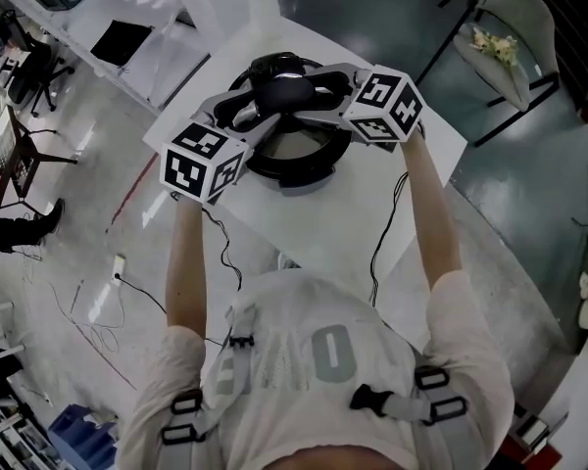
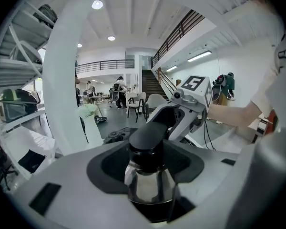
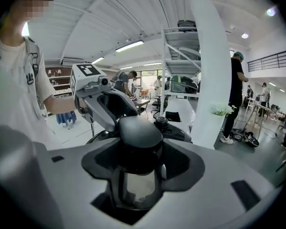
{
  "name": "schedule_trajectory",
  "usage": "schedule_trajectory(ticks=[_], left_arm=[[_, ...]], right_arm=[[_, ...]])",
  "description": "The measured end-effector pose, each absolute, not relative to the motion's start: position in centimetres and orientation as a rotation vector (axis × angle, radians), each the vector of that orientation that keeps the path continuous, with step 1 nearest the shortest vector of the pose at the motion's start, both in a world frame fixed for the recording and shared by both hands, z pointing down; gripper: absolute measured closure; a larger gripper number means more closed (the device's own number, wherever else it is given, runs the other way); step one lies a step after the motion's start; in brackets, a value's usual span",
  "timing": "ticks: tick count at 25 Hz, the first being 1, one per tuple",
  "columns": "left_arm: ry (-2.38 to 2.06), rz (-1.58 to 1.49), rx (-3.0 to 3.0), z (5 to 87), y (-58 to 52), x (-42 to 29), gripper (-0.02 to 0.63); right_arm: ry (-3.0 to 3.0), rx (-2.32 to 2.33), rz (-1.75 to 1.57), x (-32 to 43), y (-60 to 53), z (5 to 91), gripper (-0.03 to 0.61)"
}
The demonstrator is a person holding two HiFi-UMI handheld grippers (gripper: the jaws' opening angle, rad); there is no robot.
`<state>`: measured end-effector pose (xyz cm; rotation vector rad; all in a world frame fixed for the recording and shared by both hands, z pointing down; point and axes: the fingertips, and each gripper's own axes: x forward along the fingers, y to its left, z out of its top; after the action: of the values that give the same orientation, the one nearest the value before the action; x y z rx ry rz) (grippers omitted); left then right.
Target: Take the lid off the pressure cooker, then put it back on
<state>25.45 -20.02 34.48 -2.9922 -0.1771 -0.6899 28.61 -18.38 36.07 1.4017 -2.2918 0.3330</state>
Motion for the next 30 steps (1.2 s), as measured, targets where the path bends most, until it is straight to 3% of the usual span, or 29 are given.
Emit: schedule_trajectory(ticks=[21, 30], left_arm=[[-0.178, -0.714, -3.067, 34.4, -22.0, 25.2, 0.39], [-0.436, -0.709, -3.079, 34.7, -21.1, 25.8, 0.402]], right_arm=[[-2.093, 1.714, 0.341, 28.5, -16.1, 35.6, 0.374], [-2.042, 1.743, 0.369, 28.5, -16.1, 35.7, 0.373]])
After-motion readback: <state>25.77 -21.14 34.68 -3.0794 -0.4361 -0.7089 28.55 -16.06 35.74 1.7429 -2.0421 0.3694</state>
